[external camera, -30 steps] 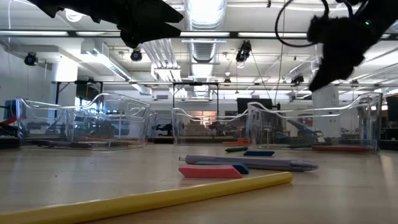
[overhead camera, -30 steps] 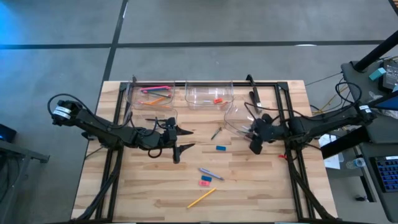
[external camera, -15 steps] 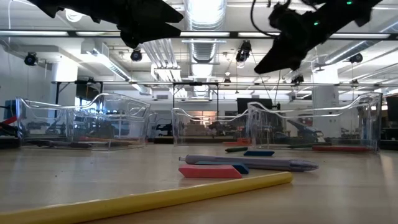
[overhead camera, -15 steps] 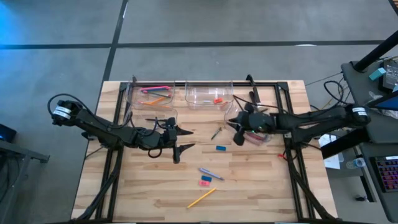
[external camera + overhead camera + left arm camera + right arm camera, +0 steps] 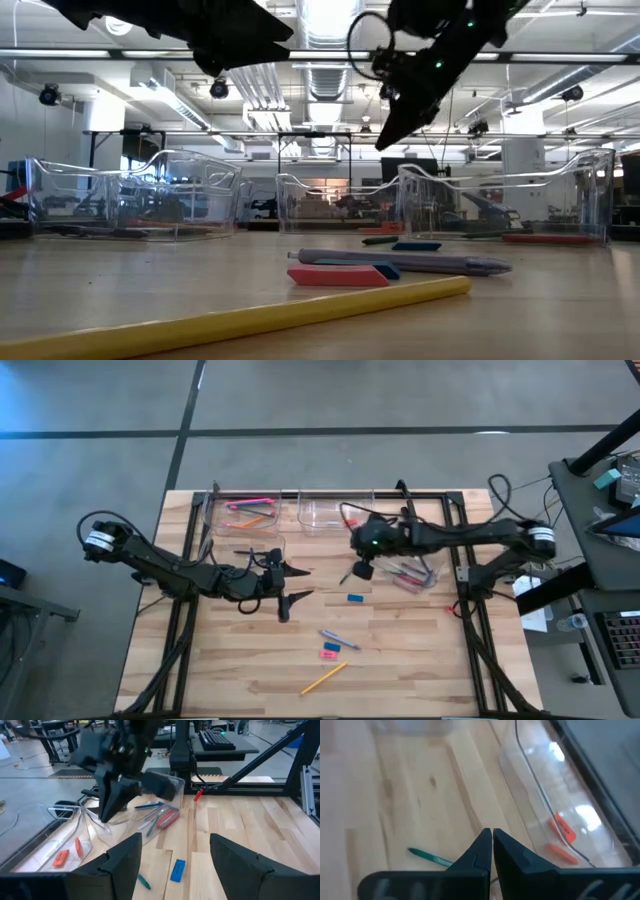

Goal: Sort crayons/erasers/pens/pencils in bins
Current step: Adjust the bottom right transparent bin on the table

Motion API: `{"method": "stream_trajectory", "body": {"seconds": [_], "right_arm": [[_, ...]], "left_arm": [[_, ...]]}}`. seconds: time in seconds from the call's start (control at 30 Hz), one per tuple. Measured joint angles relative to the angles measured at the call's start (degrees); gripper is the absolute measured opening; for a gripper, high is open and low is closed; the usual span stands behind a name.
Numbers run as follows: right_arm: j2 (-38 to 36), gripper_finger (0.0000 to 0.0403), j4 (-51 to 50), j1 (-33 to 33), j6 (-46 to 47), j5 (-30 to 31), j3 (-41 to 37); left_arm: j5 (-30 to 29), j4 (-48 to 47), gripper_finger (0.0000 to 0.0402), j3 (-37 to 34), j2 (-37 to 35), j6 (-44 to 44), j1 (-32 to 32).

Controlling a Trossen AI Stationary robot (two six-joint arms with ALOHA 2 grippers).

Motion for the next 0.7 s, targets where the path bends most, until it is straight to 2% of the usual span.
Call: {"method": "stream_trajectory", "body": {"seconds": [0.23, 0.37, 0.5, 0.7], "right_arm": [[8.2, 0.0008, -9.4, -2.2, -1.9, 0.0, 7.5], [11.0, 0.0008, -13.5, -2.8, 0.4, 0.2, 10.0], [11.3, 0.0008, -18.0, -2.3, 3.2, 0.2, 10.4], [7.9, 0.0008, -22.5, -0.3, 7.9, -0.4, 7.9]], "left_arm": [[-0.1, -0.1, 0.0219, -0.4, 0.0, 0.2, 0.0], [-0.1, -0.3, 0.0219, -0.4, 0.0, 0.5, 0.0], [-0.8, -0.5, 0.0219, -0.3, -0.1, 0.8, 0.0], [-0.8, -0.5, 0.0219, -0.2, -0.1, 0.8, 0.0]]}}
